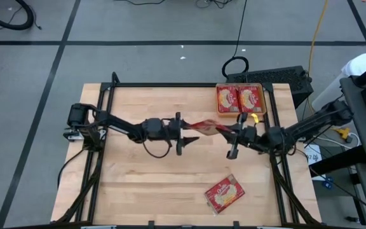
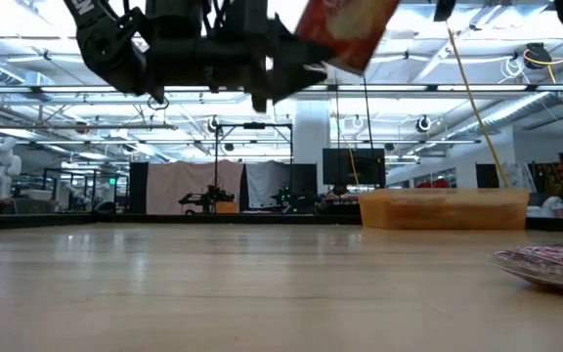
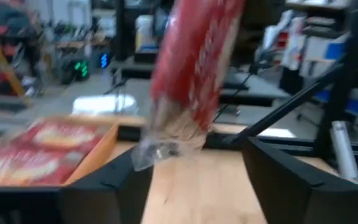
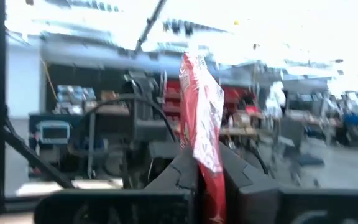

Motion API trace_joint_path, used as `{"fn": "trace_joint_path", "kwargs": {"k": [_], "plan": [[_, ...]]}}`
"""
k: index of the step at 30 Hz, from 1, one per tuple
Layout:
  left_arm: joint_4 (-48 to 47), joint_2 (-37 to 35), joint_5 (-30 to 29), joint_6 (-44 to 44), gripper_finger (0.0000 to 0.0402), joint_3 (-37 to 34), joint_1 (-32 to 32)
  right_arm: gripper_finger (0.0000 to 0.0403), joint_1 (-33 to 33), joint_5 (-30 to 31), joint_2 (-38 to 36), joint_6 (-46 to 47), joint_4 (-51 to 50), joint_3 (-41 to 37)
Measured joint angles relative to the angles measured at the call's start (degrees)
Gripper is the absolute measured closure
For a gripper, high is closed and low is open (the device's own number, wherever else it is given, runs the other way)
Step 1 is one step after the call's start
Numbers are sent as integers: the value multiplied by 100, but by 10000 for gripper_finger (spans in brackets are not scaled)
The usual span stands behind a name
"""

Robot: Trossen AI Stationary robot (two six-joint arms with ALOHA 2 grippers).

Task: Sort popcorn bags into baskets
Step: Put the red popcorn bag into the orange bin

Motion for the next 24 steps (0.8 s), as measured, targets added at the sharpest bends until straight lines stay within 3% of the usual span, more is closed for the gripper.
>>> {"fn": "trace_joint_path", "kwargs": {"k": [5,10,14,19,21,24], "plan": [[687,4,242,289,105,0,-87,395,-158,-623,523,-287,1225,0],[1389,4,557,464,99,0,-136,395,-283,-690,817,-369,1678,0],[1470,4,800,372,163,0,-107,394,-328,-702,910,-302,1694,0],[1138,-153,1168,408,317,-34,147,394,-257,-625,901,-240,1642,0],[709,-371,1464,294,372,-57,324,392,-181,-285,867,-143,1485,6],[-451,-827,1531,267,378,-166,569,377,-26,509,736,150,628,4]]}}
